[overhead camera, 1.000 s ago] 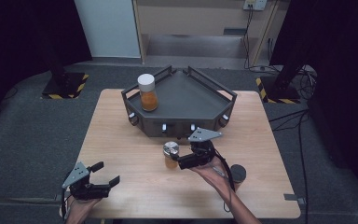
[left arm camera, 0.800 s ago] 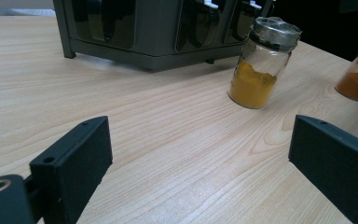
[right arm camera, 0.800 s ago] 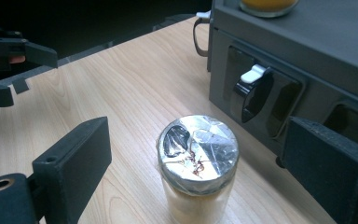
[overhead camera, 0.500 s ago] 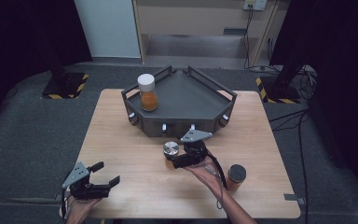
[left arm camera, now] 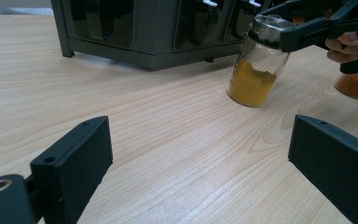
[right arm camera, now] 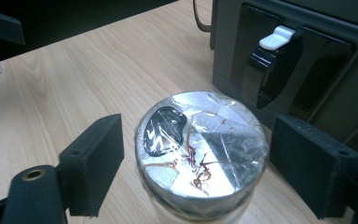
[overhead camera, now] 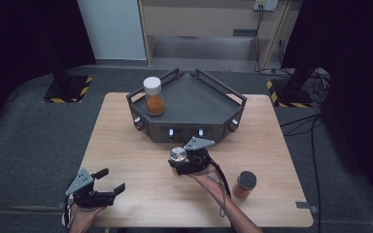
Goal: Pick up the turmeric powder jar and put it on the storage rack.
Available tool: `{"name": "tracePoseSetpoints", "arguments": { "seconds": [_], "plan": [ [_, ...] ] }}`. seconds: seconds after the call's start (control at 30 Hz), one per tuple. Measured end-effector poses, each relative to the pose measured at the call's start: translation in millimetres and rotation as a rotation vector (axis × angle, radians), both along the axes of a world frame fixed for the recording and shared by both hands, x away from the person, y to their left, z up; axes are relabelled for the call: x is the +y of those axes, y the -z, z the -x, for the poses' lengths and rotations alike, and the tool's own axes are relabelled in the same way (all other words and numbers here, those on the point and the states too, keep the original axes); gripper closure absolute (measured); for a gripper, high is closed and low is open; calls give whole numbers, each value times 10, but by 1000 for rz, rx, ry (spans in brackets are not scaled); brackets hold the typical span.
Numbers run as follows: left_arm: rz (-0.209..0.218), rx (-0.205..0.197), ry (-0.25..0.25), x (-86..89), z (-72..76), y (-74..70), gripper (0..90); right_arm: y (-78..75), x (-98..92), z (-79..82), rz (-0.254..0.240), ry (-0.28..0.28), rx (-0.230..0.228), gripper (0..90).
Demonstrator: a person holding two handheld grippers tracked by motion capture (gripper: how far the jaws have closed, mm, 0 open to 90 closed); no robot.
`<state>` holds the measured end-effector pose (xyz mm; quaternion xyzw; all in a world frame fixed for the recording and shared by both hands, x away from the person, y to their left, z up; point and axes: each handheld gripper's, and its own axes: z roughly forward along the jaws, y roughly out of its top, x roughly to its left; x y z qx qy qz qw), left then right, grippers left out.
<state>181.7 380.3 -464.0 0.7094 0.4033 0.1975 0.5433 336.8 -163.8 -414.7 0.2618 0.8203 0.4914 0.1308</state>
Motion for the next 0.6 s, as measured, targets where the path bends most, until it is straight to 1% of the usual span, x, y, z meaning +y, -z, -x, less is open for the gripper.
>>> {"name": "tracePoseSetpoints", "arguments": {
  "seconds": [0.1,0.17,0.23,0.37,0.47,0.6],
  "plan": [
    [-1,1,0,0,-1,0,52,36,14,-17,-2,-5,1,257],
    [0,1,-1,1,-1,0,53,53,23,-8,-2,-4,-7,295],
    [0,0,-1,1,0,0,53,64,39,21,8,6,-26,332],
    [-2,-1,-1,-2,2,-1,53,75,57,62,12,11,-48,343],
    [-3,1,-1,0,-1,-3,53,56,65,58,20,11,-46,344],
    [-1,2,-1,-1,-2,1,53,38,77,69,30,5,-54,344]
  ]
}}
